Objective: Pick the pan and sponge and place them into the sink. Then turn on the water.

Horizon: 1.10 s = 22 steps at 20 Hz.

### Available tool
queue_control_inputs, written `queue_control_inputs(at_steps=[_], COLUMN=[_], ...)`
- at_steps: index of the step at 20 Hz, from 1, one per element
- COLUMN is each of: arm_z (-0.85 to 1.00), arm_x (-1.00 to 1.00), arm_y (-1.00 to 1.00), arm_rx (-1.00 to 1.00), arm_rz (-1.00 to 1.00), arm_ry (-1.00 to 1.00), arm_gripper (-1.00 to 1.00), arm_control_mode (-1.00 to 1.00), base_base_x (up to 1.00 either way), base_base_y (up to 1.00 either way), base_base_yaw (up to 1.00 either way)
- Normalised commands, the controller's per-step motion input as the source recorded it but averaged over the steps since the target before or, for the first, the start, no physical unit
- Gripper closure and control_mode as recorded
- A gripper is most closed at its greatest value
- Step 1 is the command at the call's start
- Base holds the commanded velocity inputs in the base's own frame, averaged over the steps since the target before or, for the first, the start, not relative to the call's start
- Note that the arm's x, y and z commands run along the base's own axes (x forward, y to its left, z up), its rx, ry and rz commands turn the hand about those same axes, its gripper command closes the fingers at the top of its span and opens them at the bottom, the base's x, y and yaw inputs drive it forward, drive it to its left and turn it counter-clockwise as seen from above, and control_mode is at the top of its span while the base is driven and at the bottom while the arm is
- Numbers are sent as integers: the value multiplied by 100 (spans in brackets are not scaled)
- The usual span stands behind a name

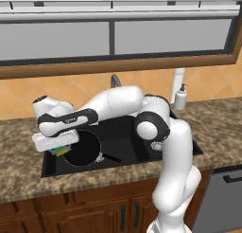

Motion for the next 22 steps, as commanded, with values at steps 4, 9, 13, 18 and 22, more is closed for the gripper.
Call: queue_control_inputs(at_steps=[4, 9, 13, 18, 22], arm_z=[-1, -10, -45, -61, -51], arm_x=[41, 78, 88, 61, 46], arm_y=[-87, -62, -16, 11, 35], arm_rx=[0, 4, 1, 0, -2], arm_rz=[-13, -2, 0, 0, 0], arm_ry=[0, -1, -5, -5, -5], arm_gripper=[100, 100, 100, 100, 100], arm_control_mode=[-100, -100, -100, -100, -100], base_base_x=[0, 0, 0, 0, 0], base_base_y=[0, 0, 0, 0, 0], base_base_yaw=[0, 0, 0, 0, 0])
